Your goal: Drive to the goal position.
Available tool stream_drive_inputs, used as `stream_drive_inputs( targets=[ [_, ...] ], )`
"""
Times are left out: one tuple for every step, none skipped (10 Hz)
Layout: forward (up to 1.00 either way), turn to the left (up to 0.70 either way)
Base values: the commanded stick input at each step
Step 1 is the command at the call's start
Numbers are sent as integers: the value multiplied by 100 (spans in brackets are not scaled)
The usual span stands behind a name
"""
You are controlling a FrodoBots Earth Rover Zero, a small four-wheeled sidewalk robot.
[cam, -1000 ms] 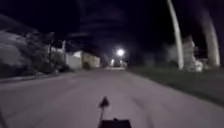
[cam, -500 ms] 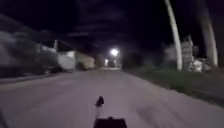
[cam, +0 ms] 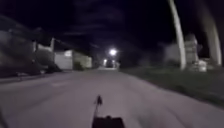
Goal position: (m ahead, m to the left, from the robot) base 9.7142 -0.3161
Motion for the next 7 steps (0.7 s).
stream_drive_inputs(
  targets=[
    [70, 0],
    [70, 0],
    [70, 0],
    [70, 0],
    [70, 0],
    [70, 0],
    [70, 0]
  ],
)
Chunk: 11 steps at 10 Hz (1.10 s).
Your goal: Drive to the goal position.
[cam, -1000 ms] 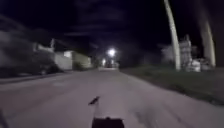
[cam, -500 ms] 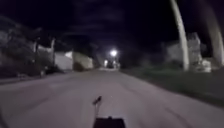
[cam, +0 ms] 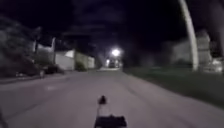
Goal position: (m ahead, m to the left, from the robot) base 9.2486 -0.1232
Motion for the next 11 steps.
stream_drive_inputs(
  targets=[
    [70, 0],
    [70, 0],
    [70, 0],
    [70, 0],
    [70, 0],
    [70, -4],
    [70, -19],
    [70, -35],
    [70, -35],
    [70, -35],
    [70, -35]
  ],
)
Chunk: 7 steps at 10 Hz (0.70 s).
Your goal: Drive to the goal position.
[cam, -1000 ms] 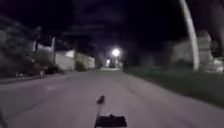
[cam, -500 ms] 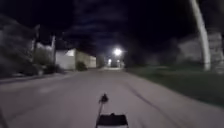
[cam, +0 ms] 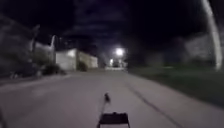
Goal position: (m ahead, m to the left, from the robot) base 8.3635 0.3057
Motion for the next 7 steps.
stream_drive_inputs(
  targets=[
    [70, -35],
    [70, -35],
    [70, -35],
    [70, -35],
    [70, -35],
    [70, -35],
    [70, -35]
  ],
)
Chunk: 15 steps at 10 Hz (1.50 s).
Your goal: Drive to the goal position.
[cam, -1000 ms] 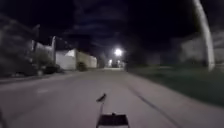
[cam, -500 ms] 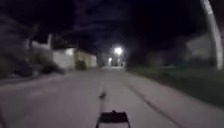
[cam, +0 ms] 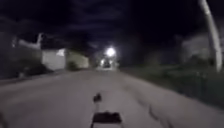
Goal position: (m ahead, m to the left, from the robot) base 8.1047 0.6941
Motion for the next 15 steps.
stream_drive_inputs(
  targets=[
    [70, -2],
    [70, 0],
    [70, 0],
    [70, 0],
    [70, 0],
    [70, 0],
    [70, 0],
    [70, 0],
    [70, 0],
    [70, 0],
    [70, 0],
    [70, -5],
    [70, -27],
    [70, -35],
    [70, -35]
  ],
)
